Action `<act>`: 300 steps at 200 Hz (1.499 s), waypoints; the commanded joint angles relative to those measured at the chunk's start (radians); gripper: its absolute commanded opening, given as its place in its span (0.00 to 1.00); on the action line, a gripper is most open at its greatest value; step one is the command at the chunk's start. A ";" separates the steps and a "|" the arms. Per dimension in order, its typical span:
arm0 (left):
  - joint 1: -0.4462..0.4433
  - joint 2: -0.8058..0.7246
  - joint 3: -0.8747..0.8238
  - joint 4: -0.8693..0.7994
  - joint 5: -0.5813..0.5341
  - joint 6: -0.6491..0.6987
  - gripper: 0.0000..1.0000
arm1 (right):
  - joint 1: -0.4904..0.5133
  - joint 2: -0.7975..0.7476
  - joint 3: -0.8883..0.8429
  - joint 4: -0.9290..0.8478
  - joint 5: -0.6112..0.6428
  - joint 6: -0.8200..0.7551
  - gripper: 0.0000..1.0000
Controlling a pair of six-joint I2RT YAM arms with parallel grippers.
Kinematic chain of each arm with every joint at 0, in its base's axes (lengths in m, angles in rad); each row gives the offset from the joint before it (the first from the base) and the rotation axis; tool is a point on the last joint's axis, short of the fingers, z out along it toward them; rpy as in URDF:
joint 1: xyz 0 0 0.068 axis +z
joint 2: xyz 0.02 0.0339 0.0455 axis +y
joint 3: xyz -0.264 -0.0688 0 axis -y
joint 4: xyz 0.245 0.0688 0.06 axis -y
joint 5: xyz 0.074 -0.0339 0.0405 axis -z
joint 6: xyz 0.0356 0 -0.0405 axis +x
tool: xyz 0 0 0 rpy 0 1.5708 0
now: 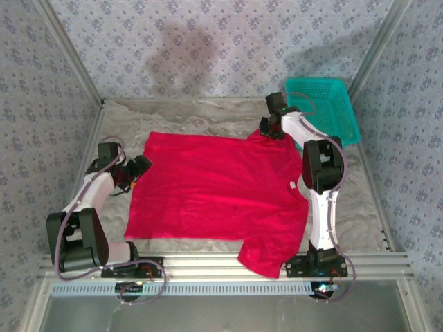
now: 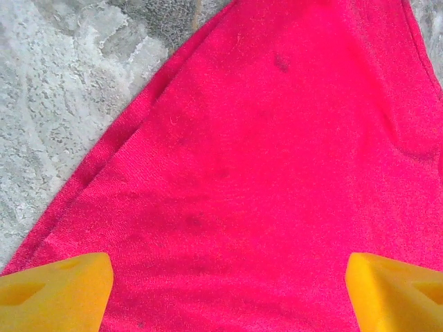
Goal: Fold the inside-out t-shirt
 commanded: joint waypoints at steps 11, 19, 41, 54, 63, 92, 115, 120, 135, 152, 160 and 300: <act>0.004 0.006 0.027 -0.019 -0.003 0.024 0.87 | -0.005 0.029 0.055 -0.031 -0.002 0.006 0.08; 0.004 0.005 0.027 -0.018 -0.003 0.024 0.87 | -0.005 0.029 0.061 -0.035 -0.003 0.004 0.03; 0.006 0.005 0.025 -0.019 -0.004 0.026 0.87 | -0.005 0.020 0.097 -0.055 -0.011 0.006 0.00; 0.006 0.007 0.023 -0.017 -0.004 0.027 0.87 | -0.002 0.005 0.116 -0.039 -0.009 0.007 0.00; 0.006 0.008 0.023 -0.014 -0.004 0.024 0.87 | 0.003 0.000 0.137 -0.032 -0.010 0.006 0.00; 0.005 0.016 0.016 0.004 0.006 0.011 0.86 | 0.015 0.060 0.267 -0.005 -0.029 0.021 0.00; 0.004 0.007 0.002 0.024 0.019 -0.006 0.86 | 0.018 0.190 0.447 0.061 -0.075 0.042 0.00; 0.003 0.002 -0.002 0.028 0.020 -0.013 0.86 | 0.021 0.226 0.498 0.075 -0.094 0.042 0.00; -0.006 -0.017 -0.013 0.047 0.021 -0.034 0.86 | 0.028 0.352 0.685 0.071 -0.184 0.059 0.02; -0.030 -0.038 -0.020 0.083 0.019 -0.064 0.86 | 0.025 0.464 0.886 -0.007 -0.290 0.111 0.49; -0.044 -0.041 -0.017 0.099 0.015 -0.080 0.85 | 0.022 0.466 0.902 -0.032 -0.324 0.142 0.59; -0.192 0.721 0.644 0.192 0.052 -0.154 0.85 | -0.018 0.014 -0.009 0.093 -0.196 0.030 0.64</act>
